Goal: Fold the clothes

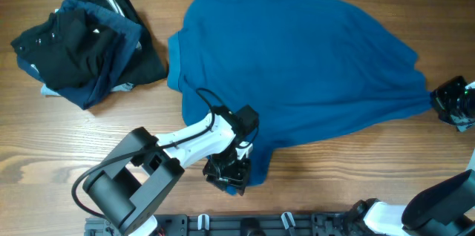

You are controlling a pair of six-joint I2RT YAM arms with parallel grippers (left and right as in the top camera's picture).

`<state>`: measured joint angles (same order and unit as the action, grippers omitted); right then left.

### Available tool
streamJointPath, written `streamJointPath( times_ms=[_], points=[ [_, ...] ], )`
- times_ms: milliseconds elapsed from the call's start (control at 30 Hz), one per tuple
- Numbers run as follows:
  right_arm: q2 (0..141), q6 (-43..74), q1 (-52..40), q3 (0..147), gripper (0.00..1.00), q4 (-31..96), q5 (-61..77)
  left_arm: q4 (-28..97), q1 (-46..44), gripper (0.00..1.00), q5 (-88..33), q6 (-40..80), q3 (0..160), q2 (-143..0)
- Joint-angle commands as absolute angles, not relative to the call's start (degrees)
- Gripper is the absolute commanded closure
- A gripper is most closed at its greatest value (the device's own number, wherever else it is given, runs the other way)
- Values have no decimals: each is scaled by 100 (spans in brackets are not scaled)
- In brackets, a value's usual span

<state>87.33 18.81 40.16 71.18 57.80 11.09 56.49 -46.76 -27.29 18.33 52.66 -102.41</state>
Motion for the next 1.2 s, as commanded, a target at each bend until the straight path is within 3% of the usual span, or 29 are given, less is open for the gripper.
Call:
streamJointPath(
  times_ms=[0, 33, 67, 133, 300, 567, 700, 867, 1167],
  points=[
    [8766, 1815, 4003, 7142, 96, 5774, 1035, 5404, -4676, 82, -2171, 1852, 5129, -10202],
    [8766, 1815, 4003, 7142, 96, 5774, 1037, 5339, -4676, 92, -2141, 1850, 5131, -10202],
    [8766, 1817, 4003, 7142, 96, 5769, 1037, 5334, -4676, 96, -2128, 1850, 5131, -10200],
    [8766, 1817, 4003, 7142, 96, 5769, 1037, 5411, -4668, 96, -2115, 1850, 5155, -10191],
    [8766, 1817, 4003, 7142, 96, 5774, 1057, 7367, -4584, 96, -1887, 1538, 6263, -9878],
    [8766, 1815, 4003, 7142, 96, 5758, 1208, 8300, -4147, 96, 574, 1590, 7581, -9024],
    [8766, 1820, 4003, 7142, 96, 5725, 1210, 7883, -3520, 96, 1262, 1660, 7815, -9021],
    [8788, 1817, 4003, 7140, 96, 5288, 1730, 6635, -2759, 96, 1227, 764, 8034, -9021],
    [9157, 2108, 3994, 7135, 96, 4672, 1806, 4401, -2412, 96, 714, -954, 8274, -9048]
  ],
)
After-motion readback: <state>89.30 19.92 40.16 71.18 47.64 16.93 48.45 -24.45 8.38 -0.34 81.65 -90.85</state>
